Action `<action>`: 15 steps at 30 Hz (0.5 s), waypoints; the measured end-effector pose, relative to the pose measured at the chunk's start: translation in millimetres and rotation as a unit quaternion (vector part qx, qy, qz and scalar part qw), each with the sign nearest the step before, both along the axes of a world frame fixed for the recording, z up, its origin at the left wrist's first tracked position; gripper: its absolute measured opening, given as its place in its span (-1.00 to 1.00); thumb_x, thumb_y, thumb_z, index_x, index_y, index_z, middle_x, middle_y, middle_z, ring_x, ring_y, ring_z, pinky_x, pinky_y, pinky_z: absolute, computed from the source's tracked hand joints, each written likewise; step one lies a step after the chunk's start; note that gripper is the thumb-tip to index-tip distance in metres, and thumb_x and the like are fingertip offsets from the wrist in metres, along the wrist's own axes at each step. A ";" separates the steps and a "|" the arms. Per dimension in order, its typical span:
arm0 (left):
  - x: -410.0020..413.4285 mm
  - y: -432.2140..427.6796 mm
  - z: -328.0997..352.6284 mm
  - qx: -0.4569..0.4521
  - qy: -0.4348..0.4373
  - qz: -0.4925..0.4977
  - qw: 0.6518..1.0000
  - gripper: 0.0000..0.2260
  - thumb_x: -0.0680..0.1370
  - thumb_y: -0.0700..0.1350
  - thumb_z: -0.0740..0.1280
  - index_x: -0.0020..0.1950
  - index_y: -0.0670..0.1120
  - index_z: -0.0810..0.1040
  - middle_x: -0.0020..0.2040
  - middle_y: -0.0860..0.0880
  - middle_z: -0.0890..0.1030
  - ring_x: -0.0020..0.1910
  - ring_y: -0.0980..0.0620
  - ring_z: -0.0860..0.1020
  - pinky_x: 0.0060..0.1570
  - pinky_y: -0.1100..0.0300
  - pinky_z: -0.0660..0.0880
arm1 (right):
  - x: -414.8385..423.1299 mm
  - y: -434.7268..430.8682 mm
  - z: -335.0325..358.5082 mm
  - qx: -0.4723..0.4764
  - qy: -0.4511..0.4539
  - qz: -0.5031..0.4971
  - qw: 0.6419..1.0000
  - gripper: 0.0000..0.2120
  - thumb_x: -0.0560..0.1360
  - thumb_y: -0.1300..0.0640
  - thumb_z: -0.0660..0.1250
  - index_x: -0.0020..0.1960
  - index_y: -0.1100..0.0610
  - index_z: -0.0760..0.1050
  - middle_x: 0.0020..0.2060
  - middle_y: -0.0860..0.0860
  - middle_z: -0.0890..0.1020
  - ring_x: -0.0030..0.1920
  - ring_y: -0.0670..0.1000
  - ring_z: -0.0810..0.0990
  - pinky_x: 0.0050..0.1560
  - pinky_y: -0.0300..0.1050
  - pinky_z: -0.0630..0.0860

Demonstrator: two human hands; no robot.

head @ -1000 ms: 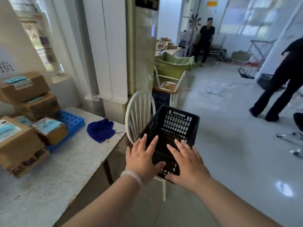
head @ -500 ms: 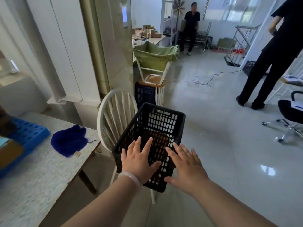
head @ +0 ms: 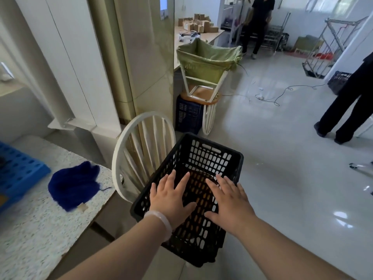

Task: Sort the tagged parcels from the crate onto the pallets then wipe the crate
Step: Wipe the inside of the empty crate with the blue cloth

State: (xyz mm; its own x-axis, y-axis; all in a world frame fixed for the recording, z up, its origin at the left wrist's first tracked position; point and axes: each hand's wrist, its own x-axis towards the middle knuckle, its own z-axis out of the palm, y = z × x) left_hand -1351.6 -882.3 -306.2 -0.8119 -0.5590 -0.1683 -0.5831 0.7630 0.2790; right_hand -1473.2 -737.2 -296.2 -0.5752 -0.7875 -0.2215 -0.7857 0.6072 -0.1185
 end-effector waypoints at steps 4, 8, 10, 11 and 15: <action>-11.0 -11.7 -9.7 0.016 -0.040 0.042 0.998 -0.23 0.54 0.36 0.16 0.57 0.26 -0.26 0.62 -0.01 -0.18 0.59 -0.08 -0.17 0.54 -0.17 -0.15 | -45.2 -24.0 -10.2 0.010 -0.020 0.044 0.999 -0.14 0.52 -0.27 0.24 0.57 -0.15 -0.26 0.58 -0.02 -0.22 0.56 0.04 -0.27 0.53 0.14 -0.26; -33.5 -15.0 -23.2 0.037 -0.054 0.119 0.991 -0.24 0.54 0.37 0.15 0.57 0.27 -0.26 0.62 0.00 -0.18 0.59 -0.09 -0.17 0.54 -0.15 -0.17 | -96.5 -56.2 -22.1 0.017 -0.045 0.114 0.992 -0.21 0.57 -0.24 0.18 0.57 -0.14 -0.26 0.58 -0.01 -0.24 0.56 0.04 -0.27 0.52 0.11 -0.28; -48.3 -9.3 -31.9 0.058 -0.051 0.188 0.979 -0.24 0.54 0.37 0.15 0.57 0.27 -0.24 0.62 0.01 -0.16 0.59 -0.08 -0.15 0.54 -0.13 -0.16 | -124.7 -67.1 -30.6 0.040 -0.045 0.162 0.985 -0.22 0.57 -0.24 0.17 0.57 -0.13 -0.27 0.58 -0.01 -0.25 0.56 0.05 -0.26 0.50 0.08 -0.29; -55.2 -4.5 -36.4 0.071 -0.053 0.221 0.971 -0.25 0.54 0.37 0.15 0.57 0.27 -0.23 0.62 0.02 -0.15 0.59 -0.07 -0.15 0.55 -0.12 -0.16 | -139.5 -71.3 -35.1 0.049 -0.044 0.183 0.981 -0.22 0.57 -0.24 0.17 0.57 -0.13 -0.26 0.58 -0.02 -0.24 0.57 0.05 -0.25 0.50 0.08 -0.28; -78.3 20.6 -58.6 0.114 -0.114 0.297 0.941 -0.23 0.53 0.40 0.12 0.56 0.27 -0.28 0.62 0.02 -0.20 0.59 -0.08 -0.19 0.54 -0.13 -0.16 | -200.6 -90.1 -48.2 0.060 -0.051 0.210 0.974 -0.21 0.56 -0.24 0.20 0.59 -0.12 -0.21 0.59 -0.01 -0.18 0.58 0.05 -0.18 0.54 0.10 -0.19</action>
